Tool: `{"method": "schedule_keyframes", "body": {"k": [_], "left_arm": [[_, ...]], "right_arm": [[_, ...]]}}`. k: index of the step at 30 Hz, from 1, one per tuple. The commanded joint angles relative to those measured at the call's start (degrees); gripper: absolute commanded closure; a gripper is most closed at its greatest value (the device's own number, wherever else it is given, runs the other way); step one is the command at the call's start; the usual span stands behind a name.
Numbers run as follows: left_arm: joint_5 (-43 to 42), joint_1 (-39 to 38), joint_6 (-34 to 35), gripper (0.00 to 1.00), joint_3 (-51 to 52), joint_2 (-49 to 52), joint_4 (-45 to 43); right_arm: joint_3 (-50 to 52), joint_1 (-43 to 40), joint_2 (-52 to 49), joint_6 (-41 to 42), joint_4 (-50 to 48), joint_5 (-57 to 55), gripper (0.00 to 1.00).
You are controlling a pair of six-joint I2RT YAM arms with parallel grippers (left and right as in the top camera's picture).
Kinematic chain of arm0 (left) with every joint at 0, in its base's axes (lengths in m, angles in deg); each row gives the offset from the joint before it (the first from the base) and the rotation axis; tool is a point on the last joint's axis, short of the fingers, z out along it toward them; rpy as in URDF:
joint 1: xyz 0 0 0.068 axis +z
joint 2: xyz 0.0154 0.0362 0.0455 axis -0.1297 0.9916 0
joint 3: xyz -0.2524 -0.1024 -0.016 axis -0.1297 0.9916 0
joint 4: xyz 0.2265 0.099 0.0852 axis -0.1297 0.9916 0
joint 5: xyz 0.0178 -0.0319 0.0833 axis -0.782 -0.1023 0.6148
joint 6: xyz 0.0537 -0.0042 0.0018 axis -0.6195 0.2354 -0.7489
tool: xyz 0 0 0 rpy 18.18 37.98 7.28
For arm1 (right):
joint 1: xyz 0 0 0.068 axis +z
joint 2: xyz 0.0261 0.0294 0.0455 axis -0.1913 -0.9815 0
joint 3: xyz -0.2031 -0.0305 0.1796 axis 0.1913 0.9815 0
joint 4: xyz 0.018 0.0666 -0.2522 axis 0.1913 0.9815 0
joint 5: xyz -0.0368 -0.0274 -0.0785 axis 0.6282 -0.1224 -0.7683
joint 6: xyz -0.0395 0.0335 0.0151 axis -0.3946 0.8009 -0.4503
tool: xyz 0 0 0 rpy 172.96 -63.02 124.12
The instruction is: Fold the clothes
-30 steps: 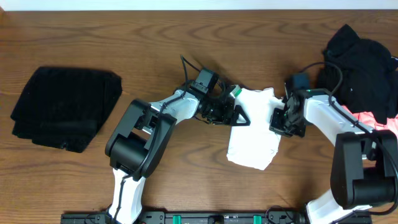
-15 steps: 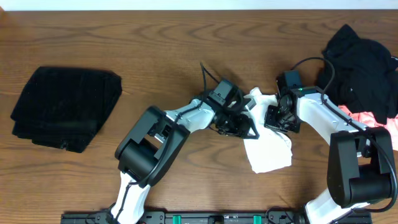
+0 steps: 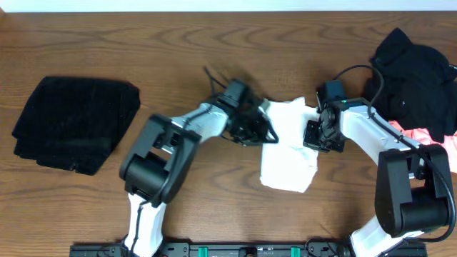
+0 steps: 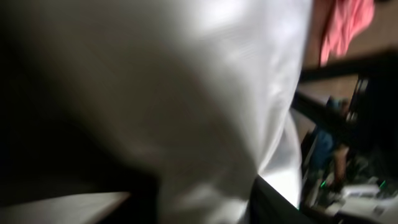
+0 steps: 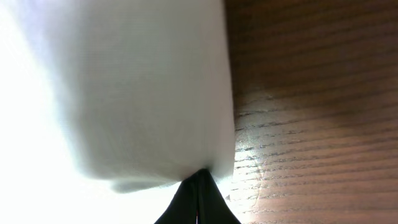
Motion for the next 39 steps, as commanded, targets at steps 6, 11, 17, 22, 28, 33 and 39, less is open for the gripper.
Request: {"method": "schedule_keyframes", "body": {"k": [6, 11, 17, 22, 28, 33, 39], "left_arm": [[7.9, 3.4, 8.1, 0.36, 1.0, 0.3, 0.8], [1.1, 4.9, 1.9, 0.27, 1.0, 0.3, -1.4], [-1.3, 4.2, -4.5, 0.21, 1.2, 0.5, -1.8], [-1.3, 0.3, -4.8, 0.2, 1.2, 0.5, -2.1], [-0.7, -4.2, 0.8, 0.31, 1.3, 0.5, -2.4], [0.5, -4.2, 6.4, 0.47, 1.3, 0.5, -4.5], [0.5, -4.2, 11.0, 0.52, 1.4, 0.5, -7.5]], "right_arm": [[3.5, 1.0, -5.5, 1.0, -0.3, -0.6, 0.99], [3.5, 1.0, -5.5, 0.8, -0.3, -0.6, 0.99], [3.5, 1.0, -5.5, 0.8, -0.9, -0.6, 0.98], [3.5, 1.0, -5.5, 0.8, -0.9, -0.6, 0.99], [3.5, 1.0, -5.5, 0.8, -0.7, -0.6, 0.99], [3.5, 1.0, -5.5, 0.8, -0.5, -0.6, 0.99], [3.5, 1.0, -5.5, 0.8, -0.4, -0.6, 0.99]]}}
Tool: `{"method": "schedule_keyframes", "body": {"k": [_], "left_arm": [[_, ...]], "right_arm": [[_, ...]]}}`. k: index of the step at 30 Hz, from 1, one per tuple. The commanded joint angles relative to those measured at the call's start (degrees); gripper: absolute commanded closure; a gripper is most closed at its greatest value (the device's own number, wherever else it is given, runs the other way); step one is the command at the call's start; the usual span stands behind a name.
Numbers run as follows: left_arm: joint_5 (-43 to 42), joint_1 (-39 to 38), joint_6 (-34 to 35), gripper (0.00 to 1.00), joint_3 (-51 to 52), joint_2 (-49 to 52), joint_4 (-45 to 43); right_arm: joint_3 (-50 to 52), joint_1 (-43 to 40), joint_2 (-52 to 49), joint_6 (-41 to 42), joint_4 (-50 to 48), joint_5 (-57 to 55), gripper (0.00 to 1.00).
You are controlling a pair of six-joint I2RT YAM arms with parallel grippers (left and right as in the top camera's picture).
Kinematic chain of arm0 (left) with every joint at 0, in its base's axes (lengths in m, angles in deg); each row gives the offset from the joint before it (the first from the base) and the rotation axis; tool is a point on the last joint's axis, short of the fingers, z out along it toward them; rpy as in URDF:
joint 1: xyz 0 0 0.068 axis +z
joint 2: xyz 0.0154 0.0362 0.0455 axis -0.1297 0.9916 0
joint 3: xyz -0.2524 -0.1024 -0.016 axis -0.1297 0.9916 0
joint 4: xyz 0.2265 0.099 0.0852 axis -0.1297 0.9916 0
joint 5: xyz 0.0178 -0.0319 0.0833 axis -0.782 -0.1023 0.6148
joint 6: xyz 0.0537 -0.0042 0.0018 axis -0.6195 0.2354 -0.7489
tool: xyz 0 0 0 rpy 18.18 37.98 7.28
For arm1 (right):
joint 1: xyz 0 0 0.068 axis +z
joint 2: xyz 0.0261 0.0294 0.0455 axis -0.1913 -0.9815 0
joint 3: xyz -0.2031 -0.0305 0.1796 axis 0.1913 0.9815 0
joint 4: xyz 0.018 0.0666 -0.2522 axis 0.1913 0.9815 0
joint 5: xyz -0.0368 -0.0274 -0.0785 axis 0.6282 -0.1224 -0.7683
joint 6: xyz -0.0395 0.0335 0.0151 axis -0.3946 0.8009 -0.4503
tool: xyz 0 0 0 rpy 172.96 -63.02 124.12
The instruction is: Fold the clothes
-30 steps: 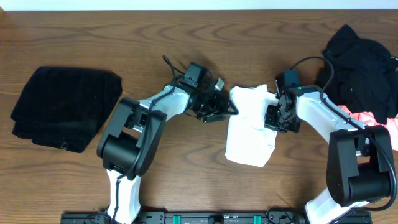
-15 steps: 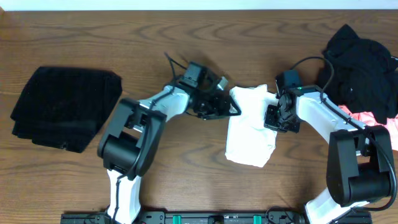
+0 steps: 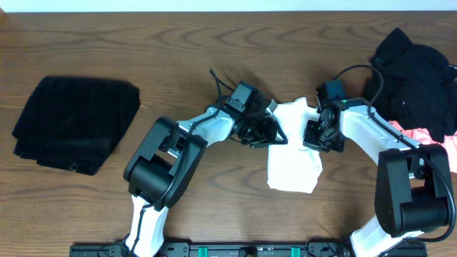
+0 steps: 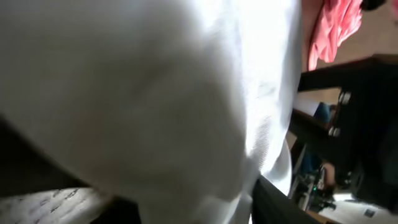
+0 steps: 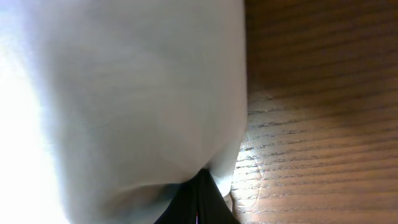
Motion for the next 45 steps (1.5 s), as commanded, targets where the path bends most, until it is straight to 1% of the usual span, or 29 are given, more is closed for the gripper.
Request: {"method": "schedule_keyframes", "body": {"k": [1, 4, 8, 13, 18, 19, 21, 24, 26, 29, 33, 37, 39, 41, 42, 45], "left_arm": [[0.3, 0.1, 5.5, 0.52, 0.6, 0.8, -1.6], [1.2, 0.1, 10.8, 0.51, 0.8, 0.8, -5.6], [1.4, 0.0, 13.6, 0.5, 0.9, 0.8, -9.7], [1.3, -0.3, 13.7, 0.51, 1.0, 0.8, -9.7], [0.5, -1.6, 9.0, 0.51, 1.0, 0.8, -9.6], [0.5, -2.1, 8.6, 0.5, 1.0, 0.9, -9.6], [0.8, -3.1, 8.5, 0.44, 1.0, 0.9, -9.6], [2.4, -4.3, 9.3, 0.43, 1.0, 0.9, -9.6], [3.4, -4.3, 10.3, 0.51, 1.0, 0.8, -9.6], [4.0, -3.7, 11.5, 0.69, 1.0, 0.9, -9.7], [3.9, -3.1, 11.6, 0.85, 1.0, 0.8, -10.0], [1.8, -1.8, 10.4, 0.94, 1.0, 0.8, -10.2], [-1.6, -0.3, 7.9, 0.94, 1.0, 0.8, -10.6], [-5.1, 1.8, 7.8, 0.94, 1.0, 0.7, -10.6], [-6.2, 2.6, 7.8, 0.94, 1.0, 0.6, -10.6], [-8.5, 6.1, 7.8, 0.94, 1.0, -0.5, -10.4]], "right_arm": [[3.5, 1.0, -5.5, 0.8, -0.5, -0.5, 0.99], [3.5, 1.0, -5.5, 0.8, -0.5, -0.5, 0.99], [3.5, 1.0, -5.5, 0.8, -0.5, -0.5, 0.99], [3.5, 1.0, -5.5, 0.8, -0.5, -0.5, 0.99], [3.5, 1.1, -5.5, 0.8, -0.5, -0.5, 0.99], [3.5, 1.1, -5.5, 0.8, -0.5, -0.5, 0.99], [3.5, 1.1, -5.5, 0.8, -0.4, -0.5, 0.99], [3.5, 1.1, -5.5, 0.8, -0.4, -0.5, 0.99], [3.5, 1.1, -5.5, 0.8, -0.3, -0.5, 0.99], [3.5, 1.1, -5.5, 0.8, -0.1, -0.5, 0.99], [3.5, 1.1, -5.5, 0.8, 0.1, -0.5, 0.99], [3.5, 1.0, -5.5, -0.1, 0.2, -1.3, 0.99], [3.4, 0.4, -5.4, -0.7, 0.5, -4.5, 0.99], [3.0, -0.7, -5.1, -0.8, 1.6, -6.4, 0.99], [2.8, -1.4, -4.8, -1.8, 1.7, -6.2, 0.99], [2.3, -3.8, -1.9, -8.5, 1.2, -1.5, 0.99]]}}
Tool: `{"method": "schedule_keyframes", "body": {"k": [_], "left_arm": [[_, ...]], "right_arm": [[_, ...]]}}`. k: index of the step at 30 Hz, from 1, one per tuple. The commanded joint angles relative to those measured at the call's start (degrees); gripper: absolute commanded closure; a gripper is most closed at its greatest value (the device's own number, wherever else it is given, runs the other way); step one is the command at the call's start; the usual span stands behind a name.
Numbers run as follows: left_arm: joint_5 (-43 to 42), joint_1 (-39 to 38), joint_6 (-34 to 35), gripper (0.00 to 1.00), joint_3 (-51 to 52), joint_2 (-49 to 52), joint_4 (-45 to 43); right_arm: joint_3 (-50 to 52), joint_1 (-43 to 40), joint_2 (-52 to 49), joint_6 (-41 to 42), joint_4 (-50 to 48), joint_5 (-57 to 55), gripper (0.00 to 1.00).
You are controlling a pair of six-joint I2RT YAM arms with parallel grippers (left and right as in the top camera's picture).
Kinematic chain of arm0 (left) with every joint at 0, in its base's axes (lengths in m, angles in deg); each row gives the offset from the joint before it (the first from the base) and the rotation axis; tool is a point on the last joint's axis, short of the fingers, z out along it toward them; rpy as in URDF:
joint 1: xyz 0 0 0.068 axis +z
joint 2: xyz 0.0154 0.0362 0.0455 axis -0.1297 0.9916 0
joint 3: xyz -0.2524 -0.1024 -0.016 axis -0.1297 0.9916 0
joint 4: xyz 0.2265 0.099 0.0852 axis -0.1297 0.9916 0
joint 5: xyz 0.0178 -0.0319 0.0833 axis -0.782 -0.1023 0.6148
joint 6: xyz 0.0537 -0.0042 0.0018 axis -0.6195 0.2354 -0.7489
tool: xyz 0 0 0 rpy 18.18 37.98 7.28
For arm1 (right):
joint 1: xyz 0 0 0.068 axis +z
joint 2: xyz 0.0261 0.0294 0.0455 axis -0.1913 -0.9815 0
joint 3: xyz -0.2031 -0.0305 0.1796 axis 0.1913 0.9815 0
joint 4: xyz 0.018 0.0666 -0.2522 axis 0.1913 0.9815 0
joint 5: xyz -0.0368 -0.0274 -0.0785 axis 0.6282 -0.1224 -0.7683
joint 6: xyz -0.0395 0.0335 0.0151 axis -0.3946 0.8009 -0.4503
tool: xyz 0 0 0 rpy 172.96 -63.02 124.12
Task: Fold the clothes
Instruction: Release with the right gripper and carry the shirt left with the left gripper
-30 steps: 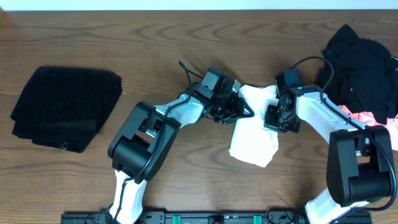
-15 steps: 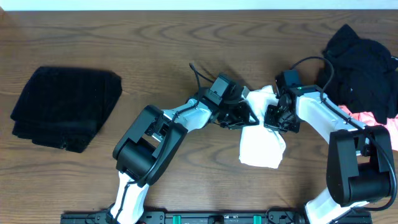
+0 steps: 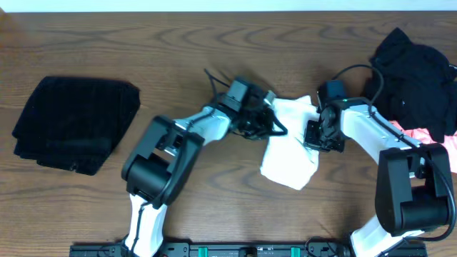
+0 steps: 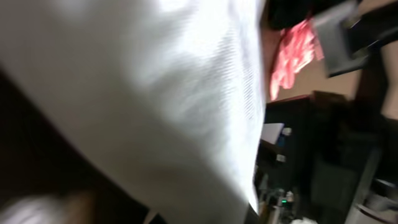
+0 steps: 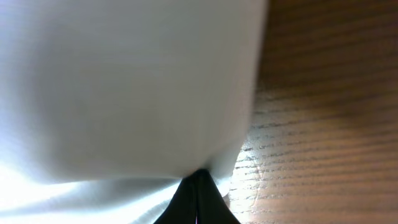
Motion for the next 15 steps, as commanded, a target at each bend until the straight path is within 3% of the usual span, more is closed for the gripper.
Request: {"method": "schedule_keyframes", "body": {"k": [1, 3, 8, 15], "left_arm": [[-4.7, 4.4, -1.2, 0.94, 0.2, -1.2, -0.4], [-5.5, 6.6, -1.5, 0.94, 0.2, -2.9, -0.4], [-6.3, 11.6, -1.6, 0.94, 0.2, -9.0, -0.4], [-7.6, 20.6, -0.3, 0.94, 0.1, -19.3, 0.0]], "right_arm": [[2.6, -3.5, -0.4, -8.9, 0.0, 0.6, 0.99], [2.5, -5.0, 4.2, -11.7, -0.6, 5.2, 0.98], [2.3, -9.2, 16.2, -4.4, -1.1, 5.7, 0.98], [2.3, -10.1, 22.6, -3.6, 1.0, 5.7, 0.99]]}}
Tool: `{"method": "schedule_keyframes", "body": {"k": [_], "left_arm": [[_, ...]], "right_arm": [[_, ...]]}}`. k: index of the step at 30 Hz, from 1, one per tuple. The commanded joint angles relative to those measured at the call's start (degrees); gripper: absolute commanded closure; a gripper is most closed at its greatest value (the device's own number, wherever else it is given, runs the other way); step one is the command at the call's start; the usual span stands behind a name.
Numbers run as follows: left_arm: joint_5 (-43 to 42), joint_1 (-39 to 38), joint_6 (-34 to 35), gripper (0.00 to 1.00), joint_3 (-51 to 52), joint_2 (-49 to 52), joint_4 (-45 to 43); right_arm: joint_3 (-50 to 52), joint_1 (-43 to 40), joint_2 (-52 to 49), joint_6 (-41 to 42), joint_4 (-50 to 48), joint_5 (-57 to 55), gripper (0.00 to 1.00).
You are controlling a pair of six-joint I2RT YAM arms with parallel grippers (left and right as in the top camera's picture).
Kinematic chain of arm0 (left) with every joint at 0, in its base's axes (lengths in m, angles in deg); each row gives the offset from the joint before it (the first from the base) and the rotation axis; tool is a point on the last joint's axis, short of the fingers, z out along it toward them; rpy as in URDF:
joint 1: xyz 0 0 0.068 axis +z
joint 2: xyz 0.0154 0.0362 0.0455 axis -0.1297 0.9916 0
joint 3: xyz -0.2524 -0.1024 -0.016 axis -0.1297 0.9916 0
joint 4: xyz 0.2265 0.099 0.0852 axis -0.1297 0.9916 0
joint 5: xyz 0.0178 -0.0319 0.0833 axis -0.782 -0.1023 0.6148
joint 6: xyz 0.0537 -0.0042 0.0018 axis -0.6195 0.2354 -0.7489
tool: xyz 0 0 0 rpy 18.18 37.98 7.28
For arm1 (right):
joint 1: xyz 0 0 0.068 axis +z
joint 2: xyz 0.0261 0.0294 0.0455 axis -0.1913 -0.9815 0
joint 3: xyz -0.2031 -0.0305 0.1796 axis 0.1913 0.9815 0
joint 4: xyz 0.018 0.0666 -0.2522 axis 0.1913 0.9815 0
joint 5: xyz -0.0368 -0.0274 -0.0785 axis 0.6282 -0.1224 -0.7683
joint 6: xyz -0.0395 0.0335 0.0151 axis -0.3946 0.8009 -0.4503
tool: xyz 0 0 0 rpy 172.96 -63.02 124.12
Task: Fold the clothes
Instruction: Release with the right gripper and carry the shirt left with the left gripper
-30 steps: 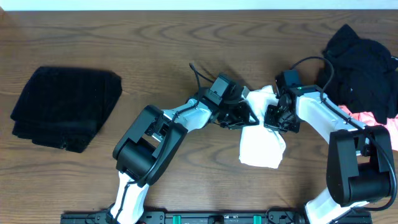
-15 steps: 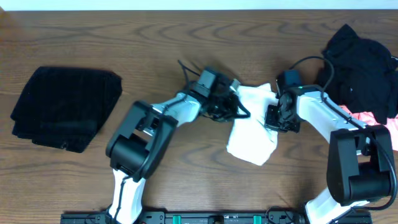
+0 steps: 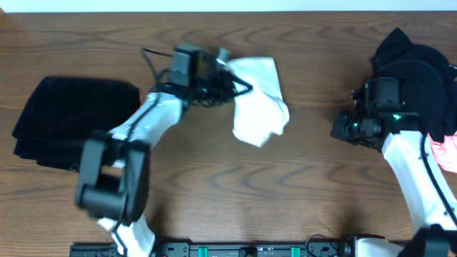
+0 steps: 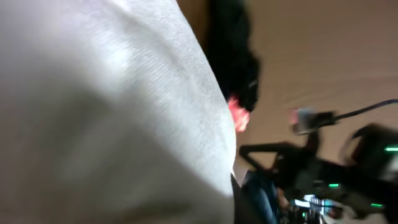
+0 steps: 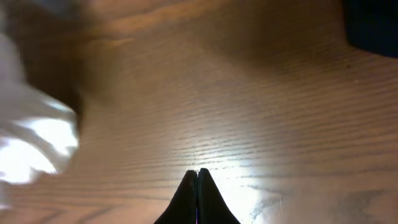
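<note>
A white cloth (image 3: 258,103) hangs crumpled from my left gripper (image 3: 232,87), which is shut on its upper left edge near the table's back. In the left wrist view the white cloth (image 4: 106,118) fills the frame and hides the jaws. My right gripper (image 3: 334,133) stands well to the right of the cloth. Its fingers (image 5: 198,186) are shut on nothing over bare wood, with the white cloth (image 5: 28,140) at the left edge of that view.
A folded black garment (image 3: 75,123) lies at the left. A black clothes pile (image 3: 414,75) sits at the back right, with a pink garment (image 3: 444,151) beside it. The wooden table (image 3: 214,185) shows between them.
My right gripper has let go of the white cloth and now sits farther right, shut and empty. My left gripper holds the cloth farther back and to the left.
Both grippers were shut on the white cloth's top edge at the table's middle, the cloth hanging toward the front. It sat slightly farther right, then back left and skewed. Now only the left gripper holds it, near the back.
</note>
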Motion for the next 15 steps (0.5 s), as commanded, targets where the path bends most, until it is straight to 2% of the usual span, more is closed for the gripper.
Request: {"method": "schedule_keyframes", "body": {"k": [1, 8, 15], "left_arm": [[-3.1, 5.2, 0.1, 0.94, -0.2, -6.1, -0.2], [-3.0, 21.5, -0.1, 0.94, -1.4, -13.8, -0.8], [-3.0, 40.5, -2.5, 0.94, -1.4, -14.1, -3.9]], "right_arm": [[-0.3, -0.2, 0.0, 1.2, 0.9, 0.8, 0.99], [-0.3, 0.3, 0.0, 1.2, 1.6, 0.8, 0.99], [-0.3, 1.0, 0.0, 0.9, 2.9, 0.8, 0.99]]}}
